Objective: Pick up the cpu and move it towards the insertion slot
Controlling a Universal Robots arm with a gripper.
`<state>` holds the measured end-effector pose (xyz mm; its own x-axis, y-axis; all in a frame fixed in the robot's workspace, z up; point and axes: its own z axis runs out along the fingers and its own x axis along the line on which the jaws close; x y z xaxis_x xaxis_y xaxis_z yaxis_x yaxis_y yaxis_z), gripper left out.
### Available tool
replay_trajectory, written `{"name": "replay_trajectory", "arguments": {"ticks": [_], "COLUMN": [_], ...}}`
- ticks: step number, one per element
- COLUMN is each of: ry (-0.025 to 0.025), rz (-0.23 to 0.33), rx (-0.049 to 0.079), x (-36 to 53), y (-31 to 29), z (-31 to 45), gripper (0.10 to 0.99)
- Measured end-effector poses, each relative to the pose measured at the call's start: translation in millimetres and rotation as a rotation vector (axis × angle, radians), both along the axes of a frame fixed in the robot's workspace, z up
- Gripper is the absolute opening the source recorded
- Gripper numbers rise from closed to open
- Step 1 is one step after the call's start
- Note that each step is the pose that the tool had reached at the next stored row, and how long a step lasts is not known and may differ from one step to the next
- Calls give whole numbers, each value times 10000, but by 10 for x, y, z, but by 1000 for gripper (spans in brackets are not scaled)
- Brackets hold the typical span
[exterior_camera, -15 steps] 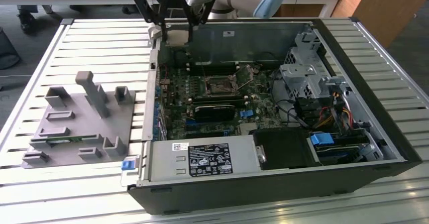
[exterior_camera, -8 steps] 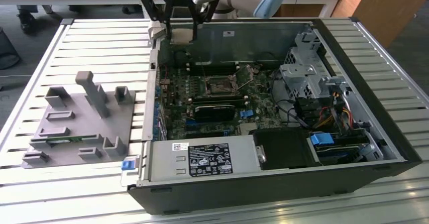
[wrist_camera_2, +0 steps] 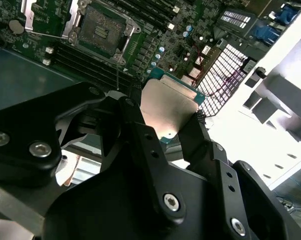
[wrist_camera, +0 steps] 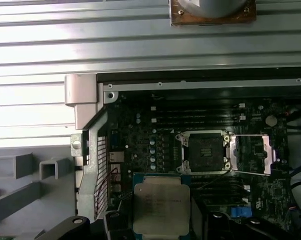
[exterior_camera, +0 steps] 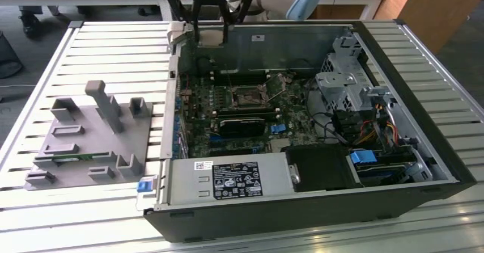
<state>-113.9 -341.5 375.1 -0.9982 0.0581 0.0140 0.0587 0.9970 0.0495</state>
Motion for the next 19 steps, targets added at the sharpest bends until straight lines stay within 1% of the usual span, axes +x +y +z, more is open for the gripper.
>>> {"name": "replay_trajectory", "arguments": {"ticks": [15,16,17,19], "ry": [-4,-23,-69,-221], "rz": [-102,-113,-121,-134], "rx": [-2,0,-1,0], "x": [196,209,215,222], "y": [147,152,156,167], "z": [-12,-13,-12,-12], "gripper": [545,545,545,545]}}
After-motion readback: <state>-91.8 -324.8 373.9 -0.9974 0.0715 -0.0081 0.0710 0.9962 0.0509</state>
